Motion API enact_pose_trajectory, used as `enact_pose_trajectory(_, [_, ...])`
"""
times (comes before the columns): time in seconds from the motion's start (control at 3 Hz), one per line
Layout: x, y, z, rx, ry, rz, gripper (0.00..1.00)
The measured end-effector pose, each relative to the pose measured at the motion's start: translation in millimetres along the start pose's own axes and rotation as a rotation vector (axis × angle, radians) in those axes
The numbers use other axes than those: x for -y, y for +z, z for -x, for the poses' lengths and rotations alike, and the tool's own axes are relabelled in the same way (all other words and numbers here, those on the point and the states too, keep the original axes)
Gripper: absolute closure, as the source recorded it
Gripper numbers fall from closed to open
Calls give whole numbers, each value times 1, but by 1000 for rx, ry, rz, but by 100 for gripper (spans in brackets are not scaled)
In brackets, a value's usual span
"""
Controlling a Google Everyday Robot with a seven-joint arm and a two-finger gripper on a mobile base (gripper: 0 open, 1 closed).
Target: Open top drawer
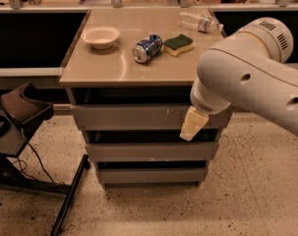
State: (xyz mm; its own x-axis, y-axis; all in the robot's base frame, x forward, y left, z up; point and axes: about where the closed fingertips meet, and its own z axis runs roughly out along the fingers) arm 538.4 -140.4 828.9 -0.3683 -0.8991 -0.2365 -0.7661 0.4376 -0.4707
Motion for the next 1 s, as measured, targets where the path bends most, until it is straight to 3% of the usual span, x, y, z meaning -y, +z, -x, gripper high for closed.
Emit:
enact_pose_trajectory(0.33, [-2,3,1,5,1,11,0])
enact_pose_trajectory(0.67, [-20,44,1,23,-22,55,0])
enact_pose_trajectory(1.0, [-25,83,7,57,-37,52,0])
